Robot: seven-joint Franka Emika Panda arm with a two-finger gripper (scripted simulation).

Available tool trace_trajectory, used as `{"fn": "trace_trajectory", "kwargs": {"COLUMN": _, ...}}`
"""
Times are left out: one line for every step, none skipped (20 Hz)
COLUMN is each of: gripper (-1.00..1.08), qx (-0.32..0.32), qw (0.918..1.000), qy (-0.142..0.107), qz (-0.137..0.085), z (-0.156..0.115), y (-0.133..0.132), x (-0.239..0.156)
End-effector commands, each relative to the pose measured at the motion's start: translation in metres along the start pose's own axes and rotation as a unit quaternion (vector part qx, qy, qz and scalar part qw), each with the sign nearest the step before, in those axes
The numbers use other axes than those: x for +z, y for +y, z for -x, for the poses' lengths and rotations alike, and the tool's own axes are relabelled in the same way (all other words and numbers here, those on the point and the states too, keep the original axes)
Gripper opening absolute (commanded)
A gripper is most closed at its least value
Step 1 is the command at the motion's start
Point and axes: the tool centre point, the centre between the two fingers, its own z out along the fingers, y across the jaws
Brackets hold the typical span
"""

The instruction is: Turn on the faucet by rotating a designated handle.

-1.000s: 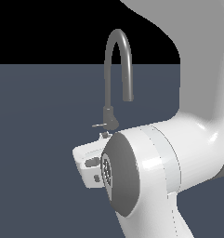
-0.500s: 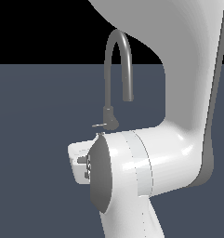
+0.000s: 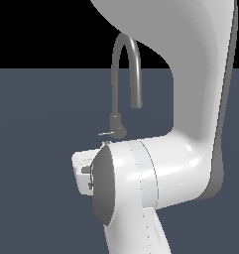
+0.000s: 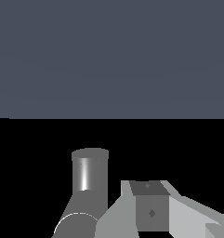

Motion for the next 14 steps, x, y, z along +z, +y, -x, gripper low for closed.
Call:
{"fn": "trace_trajectory", "kwargs": {"gripper": -1.00, "qx": 0.000, "qw": 1.0000, "qy": 0.000, "qz": 0.000, "z": 0.000, "y": 0.000, "x": 0.000}}
{"fn": "trace_trajectory", "kwargs": {"gripper": -1.00, "qx": 0.000, "qw": 1.0000, "qy": 0.000, "qz": 0.000, "z": 0.003, "y": 0.001, "x": 0.000}}
{"fn": "trace_trajectory", "kwargs": {"gripper": -1.00, "qx": 0.000, "qw": 1.0000, "qy": 0.000, "qz": 0.000, "z": 0.006, "y": 0.002, "x": 0.000}}
{"fn": "trace_trajectory", "kwargs": {"gripper": -1.00, "qx": 0.000, "qw": 1.0000, "qy": 0.000, "qz": 0.000, "z": 0.009, "y": 0.003, "x": 0.000}}
{"fn": "trace_trajectory", "kwargs": {"gripper": -1.00, "qx": 0.000, "qw": 1.0000, "qy": 0.000, "qz": 0.000, "z": 0.013, "y": 0.004, "x": 0.000}}
{"fn": "trace_trajectory", "kwargs": {"gripper": -1.00, "qx": 0.000, "qw": 1.0000, "qy": 0.000, "qz": 0.000, "z": 0.016, "y": 0.005, "x": 0.000}}
{"fn": "trace_trajectory", "kwargs": {"gripper": -1.00, "qx": 0.000, "qw": 1.0000, "qy": 0.000, "qz": 0.000, "z": 0.019, "y": 0.006, "x": 0.000}}
{"fn": "trace_trajectory", "kwargs": {"gripper": -1.00, "qx": 0.000, "qw": 1.0000, "qy": 0.000, "qz": 0.000, "z": 0.022, "y": 0.008, "x": 0.000}}
{"fn": "trace_trajectory", "kwargs": {"gripper": -1.00, "qx": 0.000, "qw": 1.0000, "qy": 0.000, "qz": 0.000, "z": 0.025, "y": 0.009, "x": 0.000}}
{"fn": "trace_trajectory", "kwargs": {"gripper": -1.00, "qx": 0.000, "qw": 1.0000, "qy": 0.000, "qz": 0.000, "z": 0.028, "y": 0.010, "x": 0.000}}
{"fn": "trace_trajectory", "kwargs": {"gripper": -1.00, "qx": 0.000, "qw": 1.0000, "qy": 0.000, "qz": 0.000, "z": 0.031, "y": 0.011, "x": 0.000}}
{"fn": "trace_trajectory", "kwargs": {"gripper": -1.00, "qx": 0.000, "qw": 1.0000, "qy": 0.000, "qz": 0.000, "z": 0.034, "y": 0.012, "x": 0.000}}
{"fn": "trace_trajectory", "kwargs": {"gripper": -1.00, "qx": 0.000, "qw": 1.0000, "qy": 0.000, "qz": 0.000, "z": 0.037, "y": 0.013, "x": 0.000}}
{"fn": "trace_trajectory", "kwargs": {"gripper": -1.00, "qx": 0.000, "qw": 1.0000, "qy": 0.000, "qz": 0.000, "z": 0.040, "y": 0.014, "x": 0.000}}
